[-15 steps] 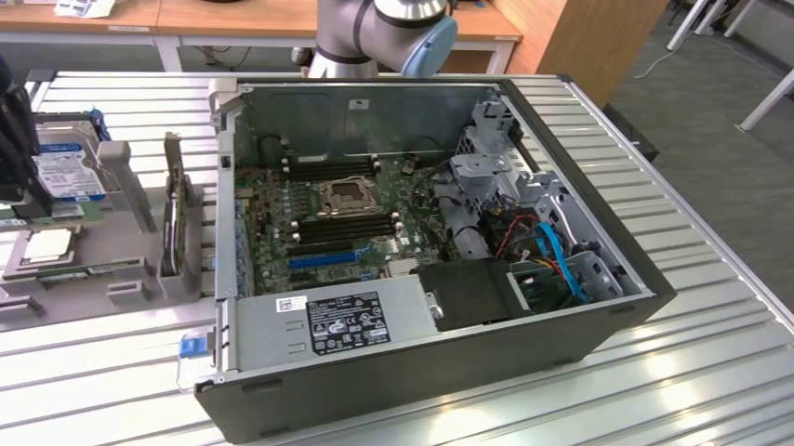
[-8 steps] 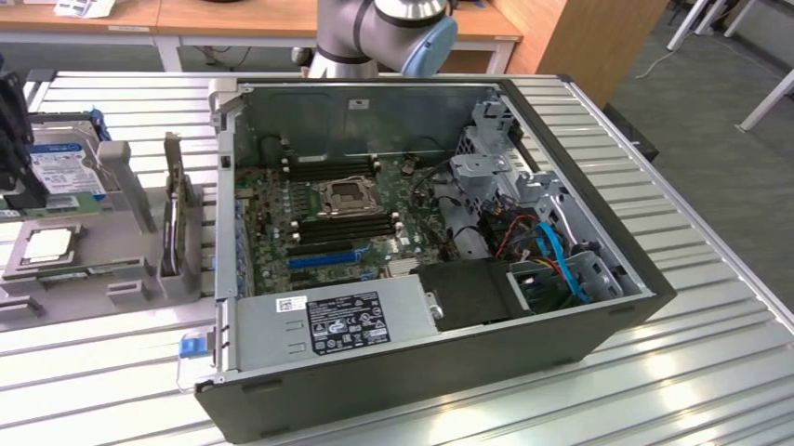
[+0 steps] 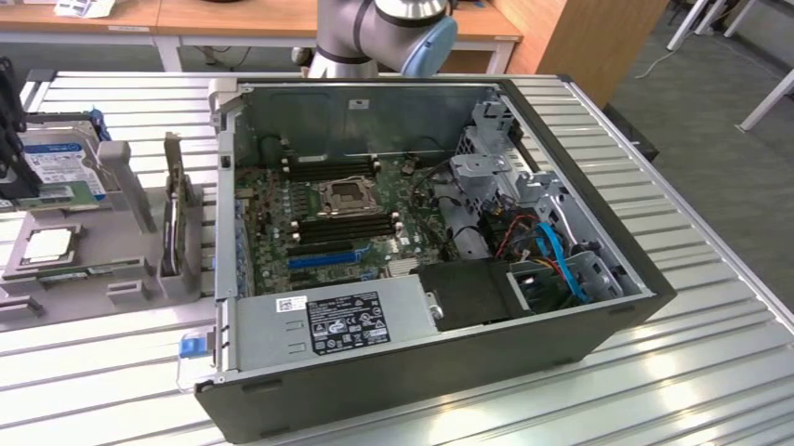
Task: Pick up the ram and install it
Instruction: 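Pick up the ram and move it above insertion slot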
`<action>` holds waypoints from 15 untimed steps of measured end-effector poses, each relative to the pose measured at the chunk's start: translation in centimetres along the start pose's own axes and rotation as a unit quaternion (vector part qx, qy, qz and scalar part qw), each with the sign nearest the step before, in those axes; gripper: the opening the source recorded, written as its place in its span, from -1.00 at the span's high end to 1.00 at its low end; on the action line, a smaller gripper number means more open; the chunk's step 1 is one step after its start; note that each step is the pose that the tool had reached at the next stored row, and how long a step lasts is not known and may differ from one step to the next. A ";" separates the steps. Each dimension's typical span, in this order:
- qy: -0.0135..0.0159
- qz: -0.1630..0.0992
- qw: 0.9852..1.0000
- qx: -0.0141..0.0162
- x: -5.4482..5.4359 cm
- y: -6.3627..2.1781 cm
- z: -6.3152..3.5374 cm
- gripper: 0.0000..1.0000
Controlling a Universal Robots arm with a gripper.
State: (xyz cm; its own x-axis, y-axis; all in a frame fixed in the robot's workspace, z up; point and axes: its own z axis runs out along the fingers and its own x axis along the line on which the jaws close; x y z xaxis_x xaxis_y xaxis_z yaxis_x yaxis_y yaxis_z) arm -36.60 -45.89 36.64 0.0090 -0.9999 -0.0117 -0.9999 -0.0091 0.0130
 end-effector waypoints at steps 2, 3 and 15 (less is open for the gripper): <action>0.000 0.000 1.000 0.000 0.0 -0.01 -0.28 0.76; 0.000 0.000 1.000 0.000 0.0 -0.01 -0.41 0.76; 0.000 0.000 1.000 0.000 0.0 -0.04 -1.58 0.76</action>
State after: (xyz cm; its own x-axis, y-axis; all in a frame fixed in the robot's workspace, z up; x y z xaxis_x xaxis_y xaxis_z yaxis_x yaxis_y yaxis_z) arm -36.54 -45.89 38.22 0.0090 -0.9999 -0.0117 -0.9999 -0.0091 0.0129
